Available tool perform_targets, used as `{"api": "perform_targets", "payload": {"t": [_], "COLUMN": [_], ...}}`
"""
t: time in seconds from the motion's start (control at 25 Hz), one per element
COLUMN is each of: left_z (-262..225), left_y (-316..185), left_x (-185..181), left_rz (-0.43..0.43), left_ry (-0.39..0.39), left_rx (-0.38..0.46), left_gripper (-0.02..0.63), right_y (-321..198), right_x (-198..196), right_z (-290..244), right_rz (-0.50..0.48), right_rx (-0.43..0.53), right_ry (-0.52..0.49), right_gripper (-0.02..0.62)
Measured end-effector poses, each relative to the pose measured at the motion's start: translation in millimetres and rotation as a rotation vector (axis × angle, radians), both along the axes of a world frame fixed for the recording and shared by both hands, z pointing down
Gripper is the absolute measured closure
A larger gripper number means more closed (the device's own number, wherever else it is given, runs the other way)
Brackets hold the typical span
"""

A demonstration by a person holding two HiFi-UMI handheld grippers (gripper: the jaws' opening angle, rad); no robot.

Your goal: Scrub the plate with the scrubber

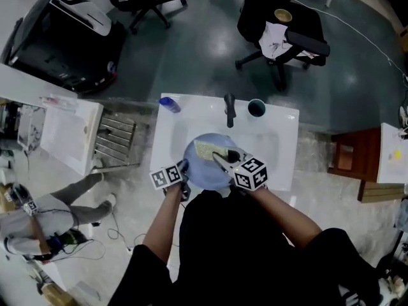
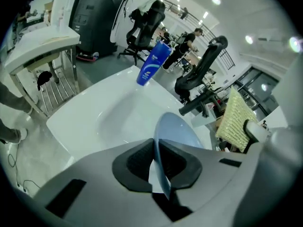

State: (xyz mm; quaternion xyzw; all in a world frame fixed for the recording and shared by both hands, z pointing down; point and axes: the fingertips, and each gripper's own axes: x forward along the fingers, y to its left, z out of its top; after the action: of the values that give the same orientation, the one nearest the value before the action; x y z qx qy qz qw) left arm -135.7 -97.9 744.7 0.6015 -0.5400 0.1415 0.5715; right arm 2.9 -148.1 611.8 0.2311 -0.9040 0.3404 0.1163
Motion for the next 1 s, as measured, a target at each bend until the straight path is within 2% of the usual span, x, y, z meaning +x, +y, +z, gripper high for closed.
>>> {"api": "perform_targets", "payload": {"t": [0.2, 0.32, 0.6, 0.84, 1.0], "left_z": [-31.7, -47.5, -68.4, -79.0, -87.9], "left_y": [0.6, 5.0, 12.0, 19.6, 21.9], "left_x": [-21.1, -33.8, -55.1, -71.2, -77.6], "left_rz": [-0.008, -0.018, 0.021, -0.034, -0.01], "left_ry": [0.02, 0.036, 0.043, 0.092, 0.079], "left_rx": [0.083, 0.123, 0.209, 0.239, 0.266], "left_gripper": [0.584, 0.581, 0.577, 0.583, 0.581], "right_y": [15.8, 24.4, 33.2, 34.9, 31.6], "right_x": [-51.9, -75.0, -128.9, -149.3, -154.2], "right_z": [-4.4, -5.4, -5.9, -0.9, 6.4], "right_rz": [-0.085, -0.089, -0.135, -0.108, -0.111], "right_rx": [0.044, 0.093, 0.161, 0.193, 0.229], "right_ry": [0.053, 0.089, 0.129, 0.166, 0.242], "right_gripper": [0.534, 0.534, 0.534, 0.534, 0.534]}}
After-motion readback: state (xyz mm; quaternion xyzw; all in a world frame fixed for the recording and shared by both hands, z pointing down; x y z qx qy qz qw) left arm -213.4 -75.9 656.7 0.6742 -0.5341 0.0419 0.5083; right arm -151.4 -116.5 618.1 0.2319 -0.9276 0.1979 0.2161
